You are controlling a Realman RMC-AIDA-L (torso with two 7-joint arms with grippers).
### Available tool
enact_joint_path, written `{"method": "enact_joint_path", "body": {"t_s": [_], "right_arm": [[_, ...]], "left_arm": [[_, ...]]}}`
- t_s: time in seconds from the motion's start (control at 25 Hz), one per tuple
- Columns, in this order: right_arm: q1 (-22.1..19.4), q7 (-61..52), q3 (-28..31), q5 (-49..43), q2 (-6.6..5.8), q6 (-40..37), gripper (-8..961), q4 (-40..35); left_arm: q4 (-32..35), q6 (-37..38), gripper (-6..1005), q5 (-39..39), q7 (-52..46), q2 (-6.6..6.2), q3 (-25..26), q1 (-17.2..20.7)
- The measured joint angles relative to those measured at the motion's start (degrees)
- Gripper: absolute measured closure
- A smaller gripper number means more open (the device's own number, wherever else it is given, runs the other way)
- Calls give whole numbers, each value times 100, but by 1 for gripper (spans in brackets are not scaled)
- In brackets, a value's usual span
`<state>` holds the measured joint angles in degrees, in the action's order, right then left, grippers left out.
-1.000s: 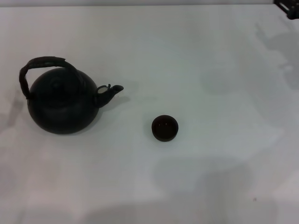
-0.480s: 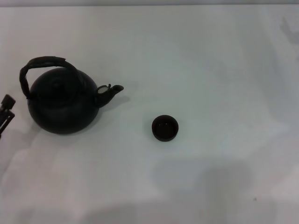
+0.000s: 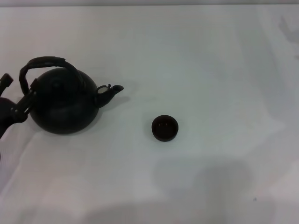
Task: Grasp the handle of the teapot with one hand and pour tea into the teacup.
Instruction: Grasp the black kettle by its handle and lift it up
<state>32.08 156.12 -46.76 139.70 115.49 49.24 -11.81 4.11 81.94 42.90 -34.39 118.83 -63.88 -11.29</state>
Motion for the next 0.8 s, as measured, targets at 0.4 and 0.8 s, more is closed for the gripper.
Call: {"method": "enact_joint_path", "body": {"t_s": [0.4,0.8], "right_arm": [[15,-50,0,5,0,-15,124,7],[19,-70,0,5,11,-21,124,50]], "left_arm": [[-57,-104,191,-20,1,23,32,-36],[-35,-106,490,-28,2,26,35,-71]]}}
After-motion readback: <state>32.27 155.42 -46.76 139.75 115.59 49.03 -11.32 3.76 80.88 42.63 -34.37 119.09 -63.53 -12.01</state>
